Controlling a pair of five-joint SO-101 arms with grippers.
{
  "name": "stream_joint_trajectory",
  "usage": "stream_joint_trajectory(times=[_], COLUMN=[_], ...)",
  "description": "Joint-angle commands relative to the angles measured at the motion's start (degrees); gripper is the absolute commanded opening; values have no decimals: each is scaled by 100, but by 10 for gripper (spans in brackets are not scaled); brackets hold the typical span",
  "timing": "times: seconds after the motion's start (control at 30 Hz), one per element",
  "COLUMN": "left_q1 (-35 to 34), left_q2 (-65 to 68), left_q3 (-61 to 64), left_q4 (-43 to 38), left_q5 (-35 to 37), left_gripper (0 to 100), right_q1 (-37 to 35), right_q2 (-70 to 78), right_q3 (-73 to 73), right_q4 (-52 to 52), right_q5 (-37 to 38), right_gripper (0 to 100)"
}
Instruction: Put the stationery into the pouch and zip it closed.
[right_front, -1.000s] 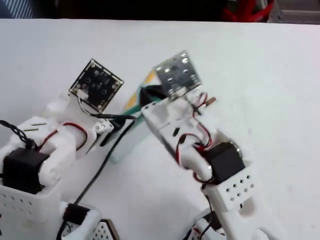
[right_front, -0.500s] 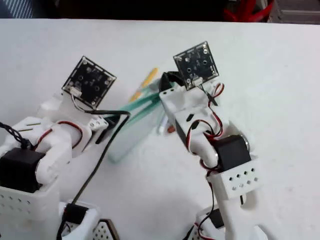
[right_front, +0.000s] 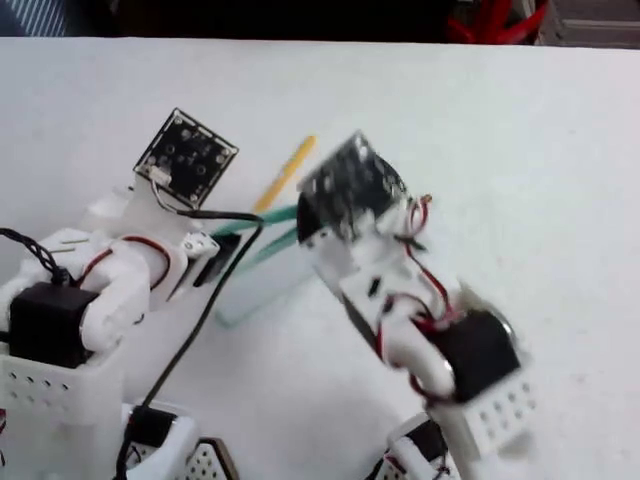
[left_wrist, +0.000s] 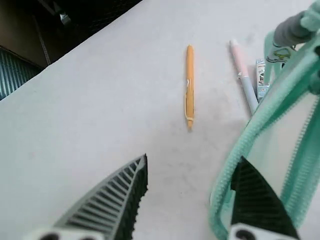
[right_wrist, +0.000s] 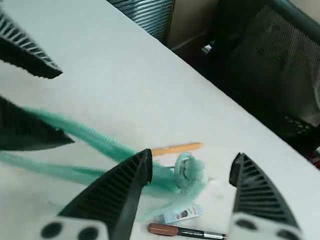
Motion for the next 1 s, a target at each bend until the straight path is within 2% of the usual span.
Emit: stream_joint_trajectory(times=[0.0, 0.13, 0.23, 0.43, 0.6, 0.8, 0.97], left_q1=[-66, -66, -57, -66, -66, -66, -66], left_q2=[-22, -31, -57, -66, -66, -66, -66], left_q3=[0, 35, 237, 484, 510, 510, 484], left_q4=[-53, -44, -62, -97, -97, -97, -97], left_q5=[-79, -70, -70, -88, -88, -88, -97], left_gripper=[272, 272, 272, 272, 272, 272, 272], right_q1=[-22, -22, -66, -690, -778, -796, -769], right_q2=[-514, -664, -541, 66, 1147, 1982, 2079], right_q3=[-220, -211, -211, -255, -967, -2497, -3174], right_q4=[338, 1015, 1455, 1947, 1815, 2141, 2659], right_q5=[809, 1697, 2092, 3464, 3727, 3912, 4607], right_gripper=[261, 261, 262, 264, 279, 453, 431])
